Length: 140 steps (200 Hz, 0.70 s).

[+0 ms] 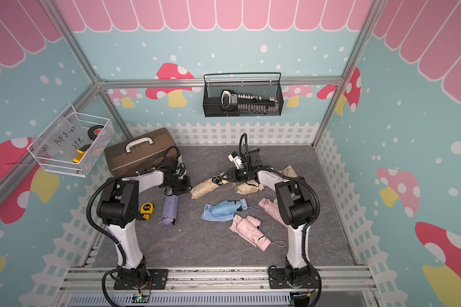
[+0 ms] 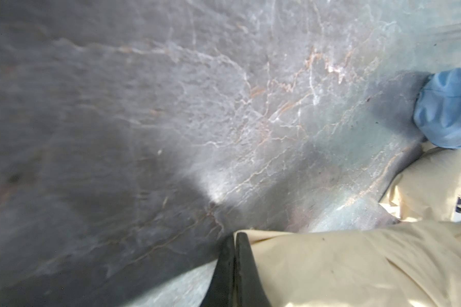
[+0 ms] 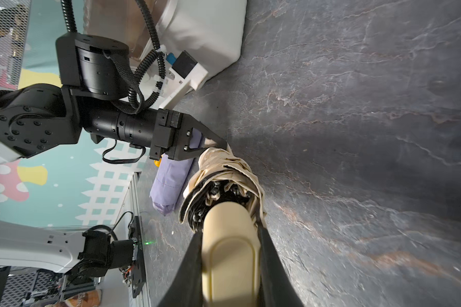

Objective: Take umbrellas out of sleeves
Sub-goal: Take out the umbrella from the umbrella sleeve.

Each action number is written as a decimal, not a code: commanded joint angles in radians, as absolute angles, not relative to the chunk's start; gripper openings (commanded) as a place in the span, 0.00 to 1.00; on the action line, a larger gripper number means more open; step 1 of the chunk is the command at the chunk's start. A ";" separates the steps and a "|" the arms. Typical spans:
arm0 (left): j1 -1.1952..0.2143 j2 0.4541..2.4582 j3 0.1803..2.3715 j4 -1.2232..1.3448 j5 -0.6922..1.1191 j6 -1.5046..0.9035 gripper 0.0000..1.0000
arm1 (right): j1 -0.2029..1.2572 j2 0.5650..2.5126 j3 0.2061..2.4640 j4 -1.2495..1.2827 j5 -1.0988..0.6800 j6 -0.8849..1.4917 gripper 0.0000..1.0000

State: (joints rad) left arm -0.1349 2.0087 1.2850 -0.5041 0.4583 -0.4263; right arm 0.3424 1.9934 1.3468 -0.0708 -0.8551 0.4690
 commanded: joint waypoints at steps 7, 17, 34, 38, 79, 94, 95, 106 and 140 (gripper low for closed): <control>-0.113 1.985 1.277 -0.590 0.300 -0.391 0.00 | 0.317 1.935 1.276 -0.135 -0.671 0.388 0.00; -0.110 1.985 1.286 -0.608 0.278 -0.380 0.00 | 0.304 1.908 1.246 -0.135 -0.632 0.374 0.00; -0.106 1.984 1.300 -0.626 0.258 -0.362 0.00 | 0.272 1.841 1.195 -0.136 -0.584 0.367 0.00; -0.106 1.984 1.302 -0.630 0.253 -0.359 0.00 | 0.263 1.832 1.184 -0.137 -0.583 0.365 0.00; -0.102 1.979 1.315 -0.658 0.196 -0.337 0.00 | 0.204 1.753 1.126 -0.194 -0.568 0.313 0.00; -0.102 1.979 1.319 -0.667 0.183 -0.327 0.00 | 0.190 1.730 1.117 -0.226 -0.562 0.284 0.00; -0.101 1.978 1.319 -0.667 0.182 -0.327 0.00 | 0.190 1.729 1.117 -0.230 -0.561 0.282 0.00; -0.101 1.976 1.320 -0.667 0.174 -0.326 0.00 | 0.181 1.711 1.114 -0.254 -0.552 0.262 0.00; -0.102 1.980 1.322 -0.649 0.215 -0.329 0.00 | 0.133 1.700 1.039 -0.079 -0.767 0.406 0.00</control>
State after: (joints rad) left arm -0.1154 1.9854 1.3170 -0.6159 0.2550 -0.3496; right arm 0.1616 1.6943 1.1030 -0.1398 -0.6785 0.3447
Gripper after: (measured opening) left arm 0.047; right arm 0.233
